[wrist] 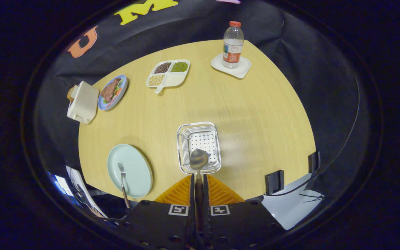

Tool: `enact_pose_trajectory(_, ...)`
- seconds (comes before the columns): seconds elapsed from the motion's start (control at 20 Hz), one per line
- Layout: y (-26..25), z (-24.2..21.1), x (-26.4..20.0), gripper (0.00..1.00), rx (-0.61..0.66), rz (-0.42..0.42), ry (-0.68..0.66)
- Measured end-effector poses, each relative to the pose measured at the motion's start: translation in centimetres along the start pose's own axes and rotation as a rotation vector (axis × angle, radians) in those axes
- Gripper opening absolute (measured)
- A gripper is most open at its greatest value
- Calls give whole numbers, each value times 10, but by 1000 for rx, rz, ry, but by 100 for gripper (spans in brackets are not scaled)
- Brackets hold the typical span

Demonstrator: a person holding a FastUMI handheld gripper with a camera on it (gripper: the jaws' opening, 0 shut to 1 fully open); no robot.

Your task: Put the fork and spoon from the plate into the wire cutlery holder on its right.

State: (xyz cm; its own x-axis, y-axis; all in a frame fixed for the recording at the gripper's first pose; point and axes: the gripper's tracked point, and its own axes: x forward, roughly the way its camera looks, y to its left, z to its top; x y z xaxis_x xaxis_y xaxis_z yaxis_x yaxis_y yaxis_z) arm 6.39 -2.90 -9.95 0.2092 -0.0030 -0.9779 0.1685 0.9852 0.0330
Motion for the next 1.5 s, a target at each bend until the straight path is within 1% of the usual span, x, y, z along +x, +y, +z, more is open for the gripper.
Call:
enact_pose_trajectory(0.05,3,2,-2,10,8,6,-11)
enact_pose_trajectory(0.1,4,6,-5,15,17,14,-29)
enact_pose_trajectory(0.25,14,9,-15,51,37,51,-81)
enact_pose_trajectory(0.4,18,10,-34,86,51,57,-175)
enact_pose_trajectory(0.45,20,8,-42,88,56,54,-213)
enact_pose_trajectory(0.5,20,5,-50,93,58,46,-246)
enact_pose_trajectory(0.6,24,-3,-64,97,29,24,-305)
enact_pose_trajectory(0.75,28,-13,-85,97,-22,-21,-402)
enact_pose_trajectory(0.95,44,-24,-104,97,-37,-4,-538)
enact_pose_trajectory(1.25,95,-60,-88,97,-134,47,-519)
enact_pose_trajectory(1.5,146,-87,-61,97,-170,80,-462)
